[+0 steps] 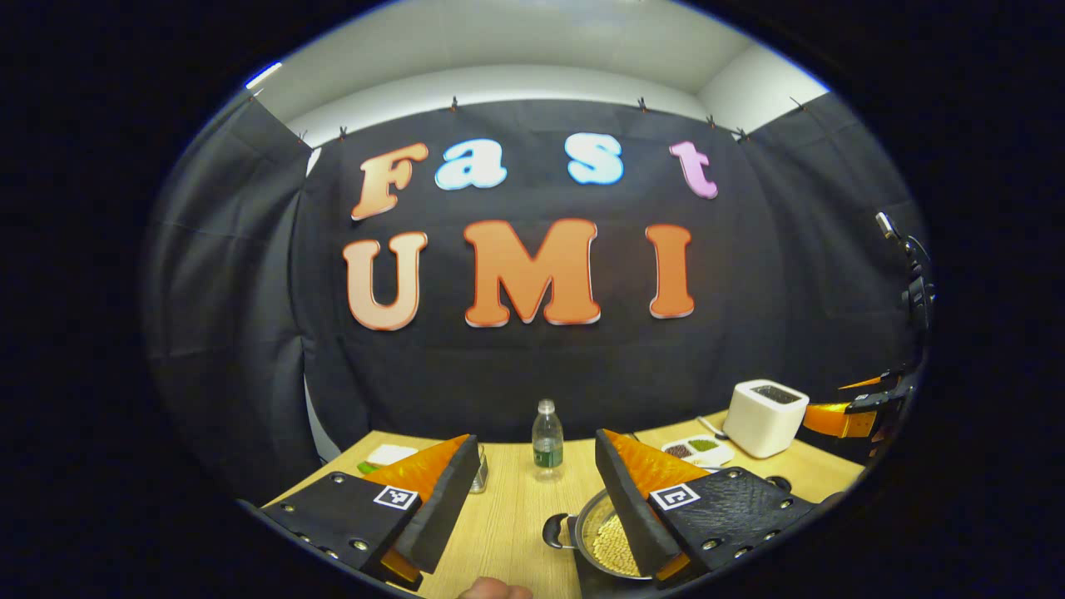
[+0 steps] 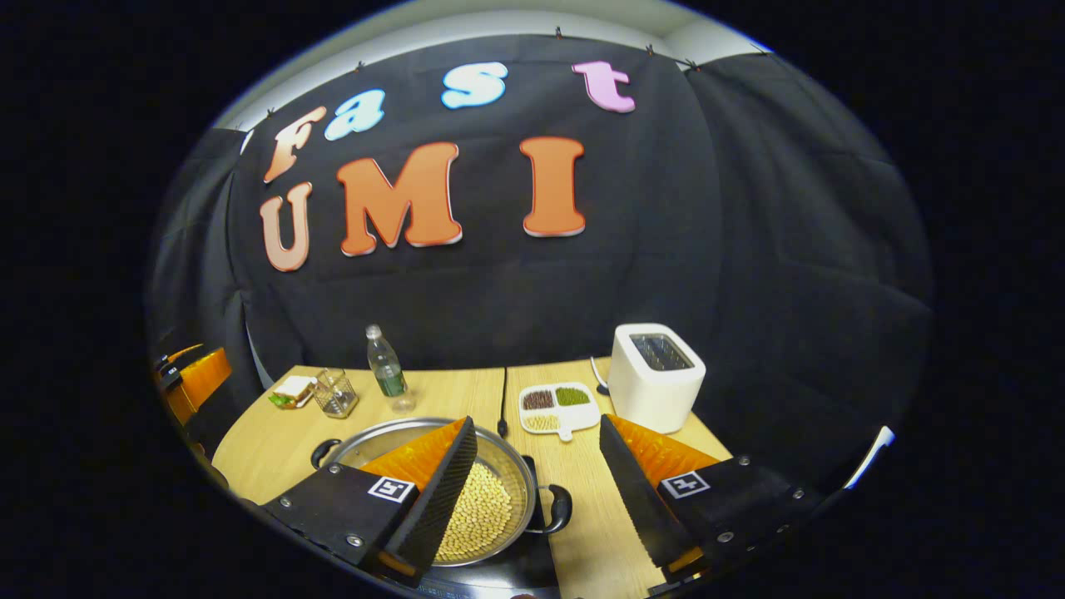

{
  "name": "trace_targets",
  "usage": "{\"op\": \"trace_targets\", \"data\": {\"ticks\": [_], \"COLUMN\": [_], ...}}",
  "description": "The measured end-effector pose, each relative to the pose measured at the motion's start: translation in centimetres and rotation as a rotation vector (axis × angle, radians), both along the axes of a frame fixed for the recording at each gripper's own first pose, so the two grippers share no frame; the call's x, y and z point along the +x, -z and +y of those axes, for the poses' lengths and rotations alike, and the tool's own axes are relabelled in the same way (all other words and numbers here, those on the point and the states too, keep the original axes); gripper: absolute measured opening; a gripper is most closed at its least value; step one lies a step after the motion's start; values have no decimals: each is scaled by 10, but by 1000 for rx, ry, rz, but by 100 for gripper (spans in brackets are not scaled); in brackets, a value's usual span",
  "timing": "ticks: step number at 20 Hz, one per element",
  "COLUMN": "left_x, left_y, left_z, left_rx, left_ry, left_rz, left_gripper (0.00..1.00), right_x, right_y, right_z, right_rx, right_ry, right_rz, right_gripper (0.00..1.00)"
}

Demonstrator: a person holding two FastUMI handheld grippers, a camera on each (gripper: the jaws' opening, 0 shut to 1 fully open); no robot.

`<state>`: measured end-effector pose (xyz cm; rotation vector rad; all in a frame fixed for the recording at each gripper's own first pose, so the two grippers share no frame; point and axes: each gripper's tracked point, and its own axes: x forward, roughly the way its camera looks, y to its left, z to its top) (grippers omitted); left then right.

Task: First push the handle of the pot to place it horizontally, then grasp the pot with both hands and set it on the induction cooktop.

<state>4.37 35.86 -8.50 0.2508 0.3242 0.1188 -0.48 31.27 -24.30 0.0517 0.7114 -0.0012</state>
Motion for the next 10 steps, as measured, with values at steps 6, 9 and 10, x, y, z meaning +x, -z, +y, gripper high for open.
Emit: {"op": "trace_targets", "data": {"ticks": [6,9,10], "left_x": [-22,-36,-42], "left_y": [-137,-189,-204], "left_z": [-23,-25,-22], "left_rx": [-25,-31,-17], "left_ry": [45,56,58], "left_rz": [-232,-311,-340], "left_gripper": [86,87,87], "right_x": [9,4,2], "right_y": [-119,-174,-190], "right_z": [-2,-11,-15], "right_rx": [17,14,9], "right_ry": [-30,-22,-18], "right_rz": [-232,-322,-350], "right_gripper": [93,93,93]}}
